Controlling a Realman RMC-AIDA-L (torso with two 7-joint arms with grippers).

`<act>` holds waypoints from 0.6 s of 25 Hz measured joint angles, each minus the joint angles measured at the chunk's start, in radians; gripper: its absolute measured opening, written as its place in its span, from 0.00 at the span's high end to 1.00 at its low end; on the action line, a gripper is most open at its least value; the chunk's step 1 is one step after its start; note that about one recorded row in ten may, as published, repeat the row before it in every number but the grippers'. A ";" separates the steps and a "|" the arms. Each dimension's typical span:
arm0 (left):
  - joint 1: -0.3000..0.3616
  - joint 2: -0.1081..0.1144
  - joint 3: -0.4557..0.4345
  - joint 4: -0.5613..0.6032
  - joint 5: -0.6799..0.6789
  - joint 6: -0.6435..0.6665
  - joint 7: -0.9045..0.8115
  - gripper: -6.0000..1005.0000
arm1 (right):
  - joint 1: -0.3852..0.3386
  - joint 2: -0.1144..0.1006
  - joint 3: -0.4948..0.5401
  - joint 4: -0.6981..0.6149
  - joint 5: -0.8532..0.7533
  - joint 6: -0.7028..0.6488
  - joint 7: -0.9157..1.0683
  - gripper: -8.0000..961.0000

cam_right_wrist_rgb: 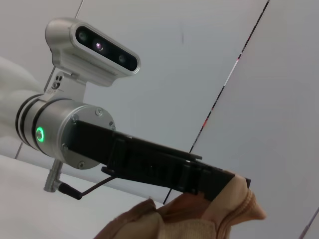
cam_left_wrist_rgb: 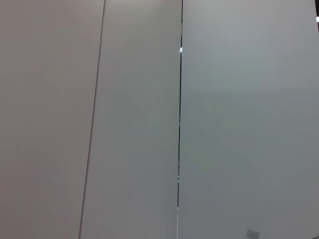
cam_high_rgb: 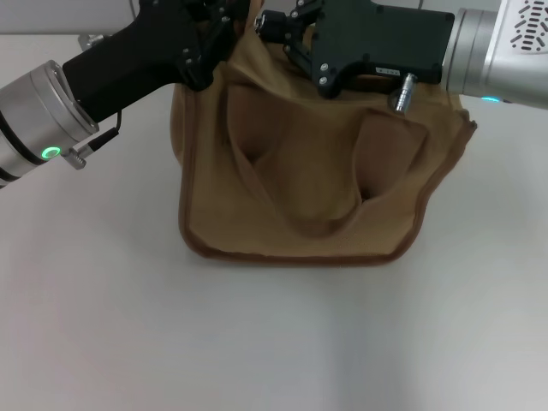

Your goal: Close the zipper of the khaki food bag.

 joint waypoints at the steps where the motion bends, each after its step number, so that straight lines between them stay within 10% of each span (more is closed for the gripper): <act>1: 0.000 0.000 0.000 0.000 0.000 0.000 0.000 0.86 | 0.000 0.000 0.000 0.000 0.000 0.000 0.000 0.99; 15: 0.029 0.000 -0.006 -0.013 -0.030 -0.017 0.024 0.85 | -0.061 0.000 0.014 -0.055 -0.003 0.003 0.058 0.99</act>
